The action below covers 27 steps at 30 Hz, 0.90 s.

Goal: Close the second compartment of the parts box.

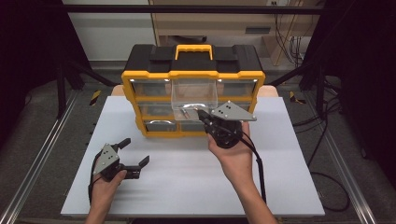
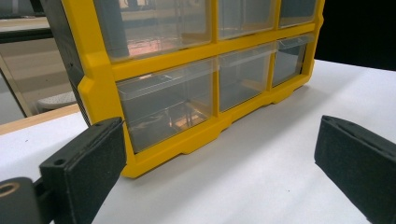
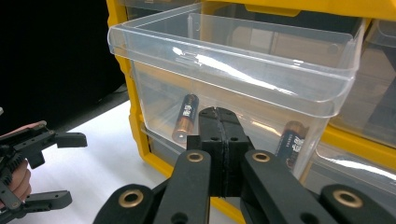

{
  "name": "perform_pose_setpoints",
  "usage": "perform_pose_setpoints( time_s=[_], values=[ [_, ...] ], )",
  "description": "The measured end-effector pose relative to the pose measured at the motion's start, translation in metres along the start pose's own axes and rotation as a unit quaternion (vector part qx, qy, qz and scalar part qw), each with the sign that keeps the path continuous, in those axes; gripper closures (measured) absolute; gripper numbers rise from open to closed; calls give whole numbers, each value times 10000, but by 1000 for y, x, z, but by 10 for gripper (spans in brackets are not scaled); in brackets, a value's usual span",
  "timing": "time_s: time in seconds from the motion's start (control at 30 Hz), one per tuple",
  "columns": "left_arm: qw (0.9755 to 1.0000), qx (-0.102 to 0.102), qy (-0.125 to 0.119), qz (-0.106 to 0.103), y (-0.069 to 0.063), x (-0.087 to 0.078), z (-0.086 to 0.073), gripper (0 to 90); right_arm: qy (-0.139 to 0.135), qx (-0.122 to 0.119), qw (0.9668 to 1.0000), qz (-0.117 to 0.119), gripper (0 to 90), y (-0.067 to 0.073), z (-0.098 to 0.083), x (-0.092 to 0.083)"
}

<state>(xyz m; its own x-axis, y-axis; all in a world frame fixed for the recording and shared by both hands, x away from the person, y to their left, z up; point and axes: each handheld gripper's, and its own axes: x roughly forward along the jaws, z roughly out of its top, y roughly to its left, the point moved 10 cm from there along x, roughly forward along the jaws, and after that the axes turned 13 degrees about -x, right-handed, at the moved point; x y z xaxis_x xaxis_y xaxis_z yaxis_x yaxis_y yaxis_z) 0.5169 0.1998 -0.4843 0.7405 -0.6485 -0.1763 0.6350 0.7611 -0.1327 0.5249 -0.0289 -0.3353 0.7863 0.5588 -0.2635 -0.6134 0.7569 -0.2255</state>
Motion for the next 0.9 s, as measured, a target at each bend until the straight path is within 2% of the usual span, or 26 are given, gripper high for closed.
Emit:
perform_pose_setpoints(
  time_s=[0.37,0.9],
  values=[
    [10000,-7,-7,-1,0,0,0,19,-19,-13,10000,-42,900,-2,2,4],
    [10000,-20,-10,-1,0,-1,0,19,-51,45,9999,-144,900,-8,7,18]
  ],
)
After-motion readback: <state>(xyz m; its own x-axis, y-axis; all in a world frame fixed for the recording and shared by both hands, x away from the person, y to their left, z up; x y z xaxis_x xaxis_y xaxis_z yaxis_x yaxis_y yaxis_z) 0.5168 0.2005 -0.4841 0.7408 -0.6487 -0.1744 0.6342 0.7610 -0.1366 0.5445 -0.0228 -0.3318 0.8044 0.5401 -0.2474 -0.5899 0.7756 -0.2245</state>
